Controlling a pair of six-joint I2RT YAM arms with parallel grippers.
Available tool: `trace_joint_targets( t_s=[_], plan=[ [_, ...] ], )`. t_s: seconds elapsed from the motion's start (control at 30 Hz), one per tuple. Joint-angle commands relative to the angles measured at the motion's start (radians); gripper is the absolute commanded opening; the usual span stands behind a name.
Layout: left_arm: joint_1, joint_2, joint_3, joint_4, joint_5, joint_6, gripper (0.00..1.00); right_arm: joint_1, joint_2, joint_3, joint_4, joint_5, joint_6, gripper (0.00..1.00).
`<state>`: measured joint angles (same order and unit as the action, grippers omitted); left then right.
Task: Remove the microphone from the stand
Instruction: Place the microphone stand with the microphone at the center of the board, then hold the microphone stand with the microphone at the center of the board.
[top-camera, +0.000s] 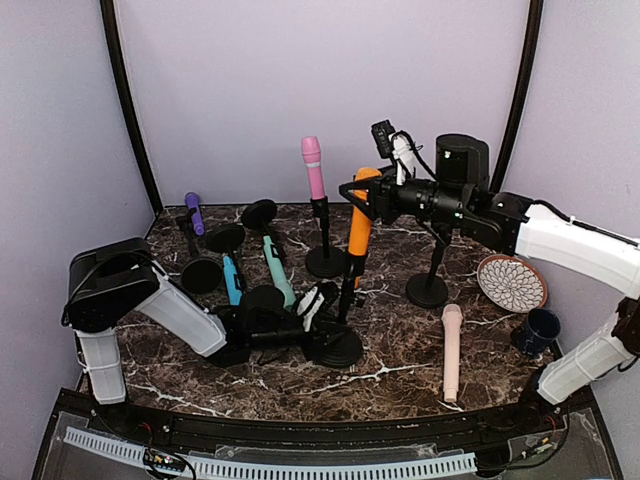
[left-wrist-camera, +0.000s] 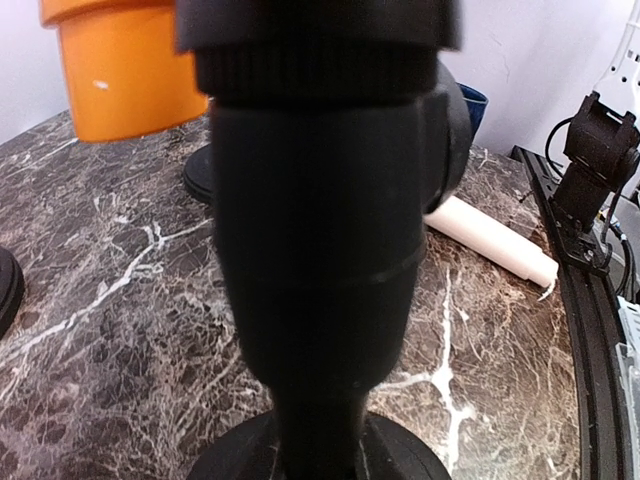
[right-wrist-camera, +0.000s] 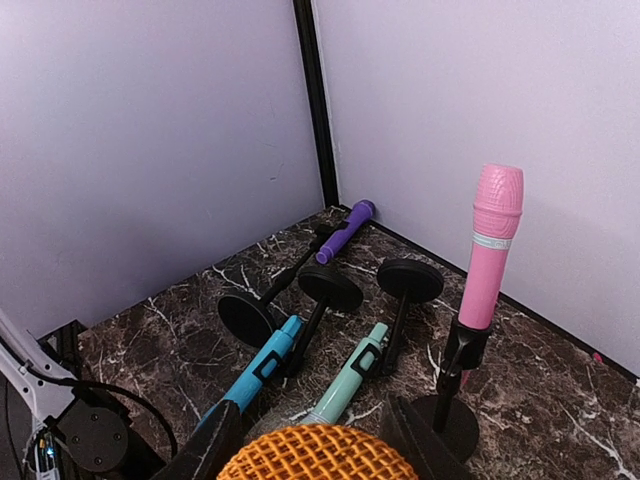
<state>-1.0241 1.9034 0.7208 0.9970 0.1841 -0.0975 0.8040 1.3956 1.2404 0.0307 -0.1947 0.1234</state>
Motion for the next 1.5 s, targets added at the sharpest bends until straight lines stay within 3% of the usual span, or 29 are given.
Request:
trace_joint_targets(
  t_s=[0.0, 0.1, 0.17, 0.43, 0.63, 1.1, 1.27, 1.47],
  plan=[
    [0.009, 0.017, 0.1, 0.253, -0.027, 0.043, 0.0, 0.029, -0.036, -0.033, 0.028, 0.0, 0.007, 0.42],
    [0.009, 0.05, 0.105, 0.255, -0.052, 0.068, 0.0, 0.035, -0.045, -0.05, 0.033, 0.01, 0.006, 0.41],
    [0.009, 0.068, 0.101, 0.251, -0.082, 0.085, 0.06, 0.043, -0.053, -0.063, 0.04, 0.024, 0.001, 0.41],
    [0.009, 0.067, 0.065, 0.203, -0.157, 0.091, 0.51, 0.076, -0.087, -0.108, 0.057, 0.106, -0.028, 0.4],
    [0.009, -0.027, 0.005, 0.163, -0.195, 0.091, 0.7, 0.1, -0.097, -0.12, 0.056, 0.168, -0.052, 0.4],
    [-0.008, -0.36, -0.05, -0.067, -0.197, 0.033, 0.73, 0.141, -0.078, -0.107, 0.03, 0.401, 0.02, 0.4],
    [-0.009, -0.37, 0.044, -0.226, -0.221, -0.001, 0.73, 0.156, -0.056, -0.082, 0.005, 0.456, 0.056, 0.39],
    [-0.014, -0.336, 0.089, -0.271, -0.191, 0.001, 0.74, 0.165, -0.033, -0.056, -0.01, 0.496, 0.074, 0.39]
  ],
)
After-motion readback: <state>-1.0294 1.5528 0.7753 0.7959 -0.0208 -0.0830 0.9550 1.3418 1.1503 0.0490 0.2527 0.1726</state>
